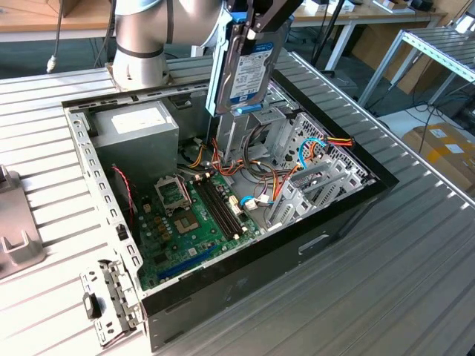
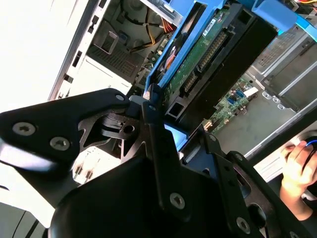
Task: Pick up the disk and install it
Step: 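Pick up the disk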
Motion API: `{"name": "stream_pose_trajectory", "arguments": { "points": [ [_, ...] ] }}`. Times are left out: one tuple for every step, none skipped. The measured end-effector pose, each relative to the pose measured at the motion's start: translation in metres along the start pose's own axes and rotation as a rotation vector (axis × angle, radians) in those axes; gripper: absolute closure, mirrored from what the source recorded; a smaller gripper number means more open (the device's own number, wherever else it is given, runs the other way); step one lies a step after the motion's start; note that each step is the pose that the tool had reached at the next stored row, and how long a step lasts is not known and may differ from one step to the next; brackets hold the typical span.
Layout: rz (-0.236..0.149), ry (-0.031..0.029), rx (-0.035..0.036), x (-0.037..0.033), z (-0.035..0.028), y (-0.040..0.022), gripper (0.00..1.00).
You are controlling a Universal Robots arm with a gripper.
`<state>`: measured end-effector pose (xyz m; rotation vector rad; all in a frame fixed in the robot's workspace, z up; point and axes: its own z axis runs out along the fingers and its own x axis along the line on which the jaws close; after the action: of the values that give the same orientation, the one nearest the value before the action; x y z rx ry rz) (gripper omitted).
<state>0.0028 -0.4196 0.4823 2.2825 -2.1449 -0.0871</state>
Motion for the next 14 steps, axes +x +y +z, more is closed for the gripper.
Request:
{"name": "stream_pose_trajectory", "arguments": {
  "points": [
    [0.0,0.0001,0.0,0.001,-0.0001,0.0001,0.63],
    [0.0,0.0001,0.0,0.0017,-0.0001,0.0001,0.63],
    [0.0,0.0001,0.0,0.0025,-0.0001,0.0002,0.63],
    [0.0,0.0001,0.0,0.0038,-0.0001,0.0002,0.63],
    [0.0,0.0001,0.0,0.0052,-0.0002,0.0003,0.63],
    [0.0,0.0001,0.0,0.0059,-0.0002,0.0003,0.63],
    [0.0,0.0,0.0,0.0068,-0.0002,0.0004,0.63],
    [0.0,0.0,0.0,0.0079,-0.0003,0.0005,0.63],
    [0.0,0.0,0.0,0.0086,-0.0003,0.0005,0.63],
    [0.0,0.0001,0.0,0.0101,-0.0003,0.0006,0.63],
    [0.0,0.0001,0.0,0.0109,-0.0004,0.0007,0.63],
    [0.0,0.0001,0.0,0.0118,-0.0004,0.0007,0.63],
    [0.0,0.0001,0.0,0.0126,-0.0004,0.0008,0.63],
    [0.0,0.0001,0.0,0.0134,-0.0005,0.0008,0.63]
  ]
}}
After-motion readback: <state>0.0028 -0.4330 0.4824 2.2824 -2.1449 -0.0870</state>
